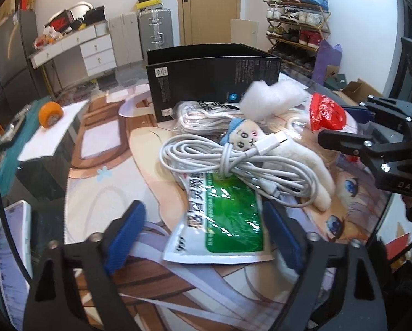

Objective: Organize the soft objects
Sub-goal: 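Close the left gripper on the green medicine packet while the right gripper holds the bag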

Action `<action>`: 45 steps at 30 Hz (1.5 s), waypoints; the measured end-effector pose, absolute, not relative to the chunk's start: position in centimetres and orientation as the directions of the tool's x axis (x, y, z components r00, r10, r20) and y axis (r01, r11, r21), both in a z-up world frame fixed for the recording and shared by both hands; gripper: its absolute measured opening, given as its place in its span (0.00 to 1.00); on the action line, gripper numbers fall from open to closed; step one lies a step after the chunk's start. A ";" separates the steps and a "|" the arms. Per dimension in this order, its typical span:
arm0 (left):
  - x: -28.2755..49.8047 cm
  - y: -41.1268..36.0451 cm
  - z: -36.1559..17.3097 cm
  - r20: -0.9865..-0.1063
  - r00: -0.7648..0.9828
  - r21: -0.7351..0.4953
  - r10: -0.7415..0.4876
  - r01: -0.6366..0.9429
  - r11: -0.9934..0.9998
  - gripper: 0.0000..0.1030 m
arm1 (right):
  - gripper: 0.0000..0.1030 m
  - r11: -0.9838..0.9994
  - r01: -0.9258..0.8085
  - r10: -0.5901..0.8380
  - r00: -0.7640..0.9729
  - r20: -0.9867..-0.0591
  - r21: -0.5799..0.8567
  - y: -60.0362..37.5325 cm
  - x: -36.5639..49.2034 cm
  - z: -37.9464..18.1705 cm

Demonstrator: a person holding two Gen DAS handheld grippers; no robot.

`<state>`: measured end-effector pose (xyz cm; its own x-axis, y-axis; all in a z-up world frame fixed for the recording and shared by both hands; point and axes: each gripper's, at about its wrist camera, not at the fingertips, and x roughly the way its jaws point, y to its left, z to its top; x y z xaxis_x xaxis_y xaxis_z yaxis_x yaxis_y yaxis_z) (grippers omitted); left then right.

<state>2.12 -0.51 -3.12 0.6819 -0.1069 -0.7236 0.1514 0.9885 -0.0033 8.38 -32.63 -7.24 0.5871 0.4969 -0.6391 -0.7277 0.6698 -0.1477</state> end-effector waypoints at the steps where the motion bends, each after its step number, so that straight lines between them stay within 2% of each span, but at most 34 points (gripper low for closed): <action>1: 2.1 -0.4 -3.1 -0.723 0.680 -0.018 -0.122 0.158 0.987 0.68 | 0.42 0.670 -0.728 0.498 0.586 -0.639 -0.146 -32.6 8.4 -7.2; 2: 1.9 -0.5 -3.0 -0.720 0.683 -0.013 -0.122 0.163 0.987 0.56 | 0.42 0.669 -0.729 0.499 0.586 -0.638 -0.145 -32.6 8.3 -7.2; 3: 1.8 -0.6 -2.9 -0.718 0.683 -0.015 -0.135 0.179 0.984 0.52 | 0.42 0.669 -0.730 0.502 0.584 -0.638 -0.143 -32.6 8.3 -7.2; 15: 1.4 -0.7 -2.1 -0.709 0.683 -0.045 -0.179 0.209 0.977 0.31 | 0.42 0.672 -0.730 0.524 0.591 -0.614 -0.129 -33.1 8.0 -6.5; 23: 0.7 -0.2 -0.8 -0.659 0.721 -0.094 -0.212 0.201 0.975 0.29 | 0.42 0.689 -0.715 0.537 0.612 -0.580 -0.116 -33.7 8.0 -5.7; 27: 0.5 -0.6 -0.1 -0.656 0.730 -0.051 -0.191 0.210 0.976 0.29 | 0.42 0.692 -0.713 0.538 0.615 -0.577 -0.115 -33.7 8.0 -5.6; 33: 0.1 -2.7 -0.1 -0.673 0.701 -0.020 -0.235 0.300 0.954 0.29 | 0.42 0.692 -0.711 0.533 0.618 -0.578 -0.122 -33.7 8.0 -5.6; 37: 0.3 -2.1 0.1 -0.666 0.719 -0.015 -0.199 0.253 0.967 0.29 | 0.42 0.698 -0.706 0.533 0.622 -0.573 -0.118 -33.9 8.1 -5.4; 42: 0.2 -0.2 1.3 -0.616 0.775 -0.013 -0.144 0.173 0.985 0.29 | 0.42 0.705 -0.700 0.530 0.628 -0.570 -0.116 -33.9 8.2 -5.4; 45: 0.3 0.0 1.6 -0.595 0.799 0.037 -0.088 0.137 0.990 0.29 | 0.42 0.705 -0.699 0.529 0.631 -0.568 -0.119 -33.9 8.2 -5.3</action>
